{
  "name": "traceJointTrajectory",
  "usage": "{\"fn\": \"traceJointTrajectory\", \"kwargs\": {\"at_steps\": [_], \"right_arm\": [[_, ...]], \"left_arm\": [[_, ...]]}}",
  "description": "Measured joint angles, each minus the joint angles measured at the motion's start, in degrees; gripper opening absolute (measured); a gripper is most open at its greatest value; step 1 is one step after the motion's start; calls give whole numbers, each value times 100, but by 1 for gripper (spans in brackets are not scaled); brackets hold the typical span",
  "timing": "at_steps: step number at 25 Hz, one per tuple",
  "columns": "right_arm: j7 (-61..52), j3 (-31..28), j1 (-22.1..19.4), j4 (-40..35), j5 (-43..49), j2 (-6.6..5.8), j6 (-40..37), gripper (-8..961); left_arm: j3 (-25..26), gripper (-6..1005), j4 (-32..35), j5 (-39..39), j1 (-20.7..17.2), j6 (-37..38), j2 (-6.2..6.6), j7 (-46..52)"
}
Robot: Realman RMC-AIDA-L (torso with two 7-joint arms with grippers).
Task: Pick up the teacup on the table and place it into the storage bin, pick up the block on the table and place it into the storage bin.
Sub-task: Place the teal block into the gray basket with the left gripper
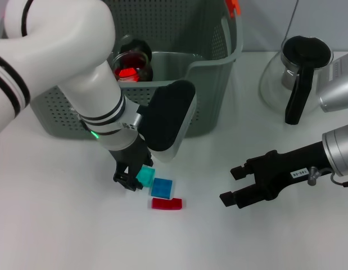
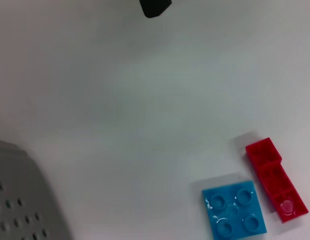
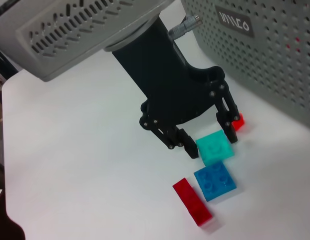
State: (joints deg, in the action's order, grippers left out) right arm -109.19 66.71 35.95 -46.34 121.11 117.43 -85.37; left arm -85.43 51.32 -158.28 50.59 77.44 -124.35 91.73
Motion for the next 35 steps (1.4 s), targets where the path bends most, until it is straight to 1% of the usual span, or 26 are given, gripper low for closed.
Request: {"fn": "traceJointTrajectory", "kwargs": {"at_steps": [15,25,30,35], "right_arm": [[89,0,17,20,-14,0,55,866],[100,0,17,20,-13,9,94,866],[103,-6,17,20,-10,9,103,865],[114,-9,17,20,-8,9,108,865]], "left_arm": [[-60,510,-230,-28,131,-10,-1,11],[-15,508,-205,-9,162,2,-2,118],[-9,405,-203,-15,195,55,5,173],[-2,405,-183,-18,199,109,8,192]]}}
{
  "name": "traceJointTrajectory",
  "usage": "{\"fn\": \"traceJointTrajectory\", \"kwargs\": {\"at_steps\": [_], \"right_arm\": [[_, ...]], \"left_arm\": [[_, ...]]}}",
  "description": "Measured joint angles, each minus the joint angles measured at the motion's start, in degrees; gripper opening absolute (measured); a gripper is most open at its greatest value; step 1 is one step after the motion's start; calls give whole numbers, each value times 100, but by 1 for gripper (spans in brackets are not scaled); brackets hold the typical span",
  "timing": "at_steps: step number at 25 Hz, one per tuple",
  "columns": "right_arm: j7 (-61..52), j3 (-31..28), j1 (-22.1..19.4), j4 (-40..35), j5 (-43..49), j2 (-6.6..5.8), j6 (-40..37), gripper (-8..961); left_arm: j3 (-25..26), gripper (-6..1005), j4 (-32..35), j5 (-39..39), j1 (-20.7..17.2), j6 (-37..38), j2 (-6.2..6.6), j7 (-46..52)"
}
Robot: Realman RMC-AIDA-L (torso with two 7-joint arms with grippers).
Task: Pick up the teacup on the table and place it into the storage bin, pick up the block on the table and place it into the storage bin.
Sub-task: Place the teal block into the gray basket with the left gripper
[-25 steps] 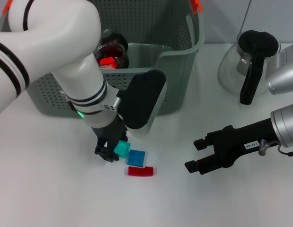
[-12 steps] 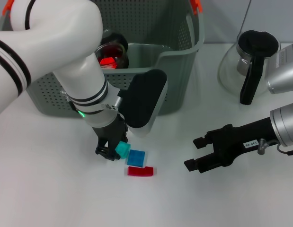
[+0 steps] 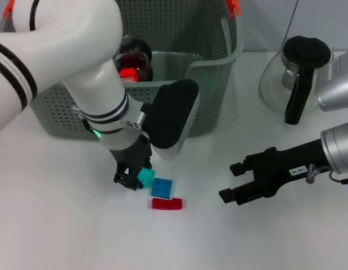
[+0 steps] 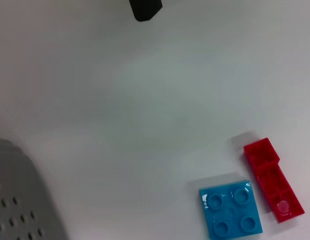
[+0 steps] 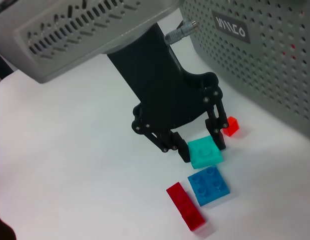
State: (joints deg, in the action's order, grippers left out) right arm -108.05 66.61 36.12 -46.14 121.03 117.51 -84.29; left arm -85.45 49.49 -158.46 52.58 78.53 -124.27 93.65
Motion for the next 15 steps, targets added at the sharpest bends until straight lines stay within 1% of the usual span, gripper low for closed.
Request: {"fn": "traceJointTrajectory", "kwargs": {"at_steps": [3,6,7,11,14,15], "right_arm": [[33,-18,5,0,1,0,2,865],[43,-42,5,0,5,0,2,866],[44,-51,2,0,9,-1,2,866],[45,-59,-34,0,10,-8,-6,866],[46,-65,-52,0,8,-9,-20,866],[47,-69,-58,0,6,-5,-31,866]], "left_arm": [[83,404,154,30,-24,222,6,57],[459,404,412,48,-52,657,3,70],[730,404,518,64,-58,954,-3,71],[2127,405,848,363,-95,2131,16,73],[3291,405,914,833,-111,3044,102,94],[3871,405,893,1110,-104,3385,186,149]]}}
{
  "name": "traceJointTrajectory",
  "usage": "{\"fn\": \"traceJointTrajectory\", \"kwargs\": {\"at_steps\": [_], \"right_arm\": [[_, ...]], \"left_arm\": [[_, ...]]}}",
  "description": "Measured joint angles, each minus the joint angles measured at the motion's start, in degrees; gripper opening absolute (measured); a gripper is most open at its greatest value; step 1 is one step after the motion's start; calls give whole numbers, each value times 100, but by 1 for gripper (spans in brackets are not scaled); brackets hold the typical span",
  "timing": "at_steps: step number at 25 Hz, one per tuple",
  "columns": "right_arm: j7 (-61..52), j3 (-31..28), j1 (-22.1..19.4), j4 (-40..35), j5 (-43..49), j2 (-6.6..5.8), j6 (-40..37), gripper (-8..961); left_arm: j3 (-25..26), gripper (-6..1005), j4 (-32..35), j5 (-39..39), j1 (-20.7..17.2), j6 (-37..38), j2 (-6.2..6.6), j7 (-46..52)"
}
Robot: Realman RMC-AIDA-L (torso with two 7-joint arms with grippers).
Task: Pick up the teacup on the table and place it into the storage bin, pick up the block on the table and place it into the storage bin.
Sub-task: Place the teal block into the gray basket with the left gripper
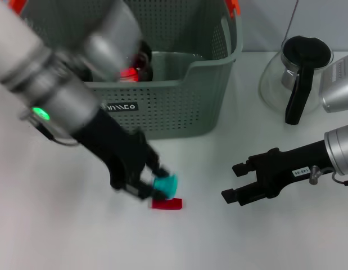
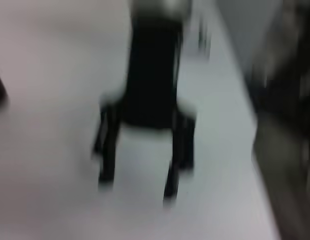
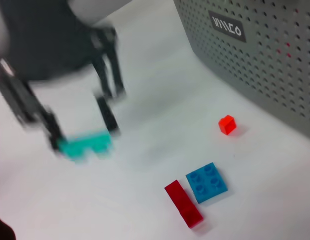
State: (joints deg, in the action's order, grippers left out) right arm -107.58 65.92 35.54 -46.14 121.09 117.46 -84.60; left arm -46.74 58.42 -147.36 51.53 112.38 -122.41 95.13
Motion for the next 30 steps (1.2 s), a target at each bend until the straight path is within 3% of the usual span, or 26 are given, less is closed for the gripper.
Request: {"fn": "traceJointTrajectory", "kwargs": {"at_steps": [2,5,7,10,14,19,21,26,30], "right_arm": [[0,0,-3,0,0,7,-8,866],[0,-1,-4,0,0,26,-25,866],[1,4,1,0,1,33,-39,866],[1,30,21,0,2,43,-75,866],[1,49,43,0,3,52,-106,866],[1,52,51,-2,3,51,-155,865],[1,48,51,-10,3,50,-174,865],[1,19,37,-20,2,48,-190,865],[5,10,35,-18,3,47,-190,865]], "left_arm": [[734,405,-64,485,23,298,175,180],[1672,404,-160,1454,31,101,607,850],[1888,404,-201,1873,1,-451,843,1244],[1892,404,-198,1992,-35,-1615,1013,1694],[1688,405,-230,1667,-61,-2952,988,2005],[1208,444,-193,1429,-175,-3570,872,2197],[1150,470,-112,1381,-196,-3605,858,2270],[1146,712,598,1407,-353,-3311,775,2473],[1148,789,1469,1901,-630,-2246,652,2356]]}}
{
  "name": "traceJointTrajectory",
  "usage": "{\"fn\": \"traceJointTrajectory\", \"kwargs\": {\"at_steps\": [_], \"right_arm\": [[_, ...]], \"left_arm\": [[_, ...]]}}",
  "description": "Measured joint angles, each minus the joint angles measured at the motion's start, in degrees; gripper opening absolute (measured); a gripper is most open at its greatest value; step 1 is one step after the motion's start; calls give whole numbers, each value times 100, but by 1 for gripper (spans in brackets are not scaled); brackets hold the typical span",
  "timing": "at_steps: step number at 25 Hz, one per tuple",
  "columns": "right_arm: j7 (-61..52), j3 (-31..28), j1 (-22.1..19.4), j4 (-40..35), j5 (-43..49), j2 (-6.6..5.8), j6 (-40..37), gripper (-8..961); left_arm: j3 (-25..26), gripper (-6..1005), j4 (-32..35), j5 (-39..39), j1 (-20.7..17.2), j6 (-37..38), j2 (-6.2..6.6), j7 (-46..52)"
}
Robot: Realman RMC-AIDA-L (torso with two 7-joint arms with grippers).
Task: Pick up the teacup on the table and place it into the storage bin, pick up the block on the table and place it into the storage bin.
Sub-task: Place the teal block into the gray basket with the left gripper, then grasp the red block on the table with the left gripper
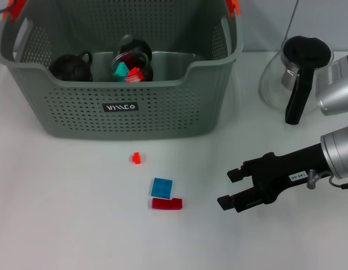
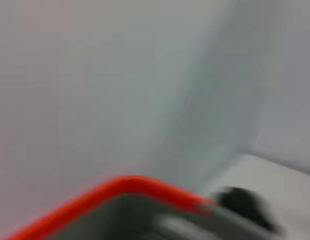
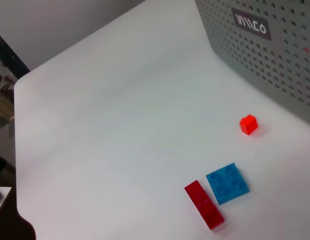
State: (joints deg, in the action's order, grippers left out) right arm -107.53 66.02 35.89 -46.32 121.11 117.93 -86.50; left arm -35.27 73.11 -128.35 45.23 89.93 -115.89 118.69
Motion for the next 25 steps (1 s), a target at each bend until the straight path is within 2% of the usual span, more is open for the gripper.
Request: {"fn": "traceJointTrajectory", "kwargs": {"at_steps": [5,7,8,13,15,20,25], "right_arm": [[-41,-5,21,14,-1,-22,-1,865],[-56,-13,24,16,0,-28,-2,865],[-61,-16,25,16,-1,-31,1,866],[-73,-20,23,24,0,-27,39,866],[-73,-19,17,27,0,-29,42,866],[-75,-60,14,27,0,-53,48,866],[-75,-63,20,27,0,-59,63,866]], "left_arm": [[-389,886,859,872,-414,2204,-234,-1003],[-748,925,1136,902,-609,2606,-358,-1164],[-1134,934,1320,831,-797,2688,-444,-1277],[-2181,952,1514,-7,-1236,2475,-770,-1727],[-2600,952,1360,-367,-1326,2130,-837,-1779],[-3552,951,739,-963,-1342,1157,-879,-1614],[-4340,951,270,-1417,-1163,515,-879,-1133]]}}
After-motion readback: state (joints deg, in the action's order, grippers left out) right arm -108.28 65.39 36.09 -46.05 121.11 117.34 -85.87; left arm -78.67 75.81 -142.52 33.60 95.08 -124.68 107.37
